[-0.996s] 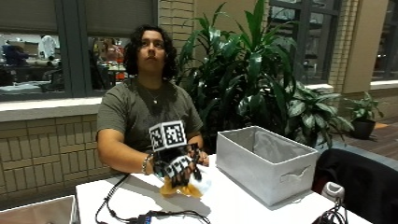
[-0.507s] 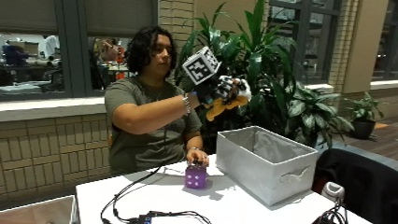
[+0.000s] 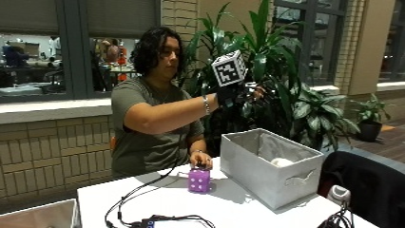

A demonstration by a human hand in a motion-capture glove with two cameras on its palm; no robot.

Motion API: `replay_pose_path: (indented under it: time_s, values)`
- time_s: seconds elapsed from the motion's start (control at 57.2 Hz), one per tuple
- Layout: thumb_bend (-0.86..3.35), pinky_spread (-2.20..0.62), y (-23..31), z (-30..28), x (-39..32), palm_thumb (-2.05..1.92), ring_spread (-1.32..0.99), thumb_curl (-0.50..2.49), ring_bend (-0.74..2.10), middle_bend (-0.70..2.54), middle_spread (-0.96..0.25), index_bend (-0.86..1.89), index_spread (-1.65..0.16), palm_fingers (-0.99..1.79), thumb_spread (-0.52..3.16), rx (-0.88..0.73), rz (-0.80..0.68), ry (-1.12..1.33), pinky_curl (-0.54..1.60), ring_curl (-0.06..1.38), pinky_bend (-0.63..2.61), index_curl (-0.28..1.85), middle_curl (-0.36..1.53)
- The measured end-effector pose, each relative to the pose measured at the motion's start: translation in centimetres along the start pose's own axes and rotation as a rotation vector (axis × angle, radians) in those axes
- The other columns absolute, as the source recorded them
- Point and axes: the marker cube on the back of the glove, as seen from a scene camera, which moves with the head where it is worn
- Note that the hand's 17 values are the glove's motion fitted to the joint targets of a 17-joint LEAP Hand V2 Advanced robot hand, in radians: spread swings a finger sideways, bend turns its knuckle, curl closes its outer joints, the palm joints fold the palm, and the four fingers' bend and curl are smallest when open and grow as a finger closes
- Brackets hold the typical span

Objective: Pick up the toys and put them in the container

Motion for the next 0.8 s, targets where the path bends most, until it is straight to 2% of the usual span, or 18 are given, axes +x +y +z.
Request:
replay_pose_path:
  time_s: [0.052,0.14,0.35,0.437,0.524,0.629,0.804]
  values:
    - [-0.05,-0.15,1.7,-0.1,1.4,-0.06,-0.25,0.30,0.95,0.55,-0.18,0.39,-0.35,0.16,1.29,-0.015,-0.030,0.053,0.39,0.34,1.06,0.16,0.50]
    - [-0.05,-0.11,6.4,0.6,4.6,-0.06,-0.24,0.29,0.92,0.52,-0.16,0.43,-0.36,0.20,1.26,-0.047,-0.166,0.158,0.37,0.32,1.03,0.21,0.49]
    - [0.01,-0.10,17.4,5.7,10.0,0.05,-0.27,0.29,0.93,0.54,-0.19,0.53,-0.36,0.38,1.35,-0.209,-0.024,0.064,0.32,0.31,0.92,0.28,0.49]
    - [0.04,-0.09,20.2,8.3,13.1,0.11,-0.29,0.31,0.88,0.63,-0.22,0.65,-0.36,0.49,1.40,-0.218,-0.021,0.163,0.29,0.30,0.80,0.33,0.51]
    - [0.06,-0.10,22.1,11.4,15.2,0.15,-0.31,0.31,0.86,0.68,-0.25,0.72,-0.36,0.54,1.43,-0.248,-0.020,0.201,0.27,0.29,0.73,0.37,0.53]
    - [0.06,-0.11,23.1,15.1,16.4,0.18,-0.34,0.32,0.85,0.58,-0.26,0.74,-0.35,0.43,1.45,-0.277,0.014,0.093,0.29,0.30,0.79,0.41,0.51]
    - [0.08,-0.14,22.8,18.3,17.6,0.24,-0.33,0.34,0.71,0.53,-0.26,0.67,-0.36,0.35,1.47,-0.183,-0.010,0.150,0.34,0.26,0.95,0.41,0.50]
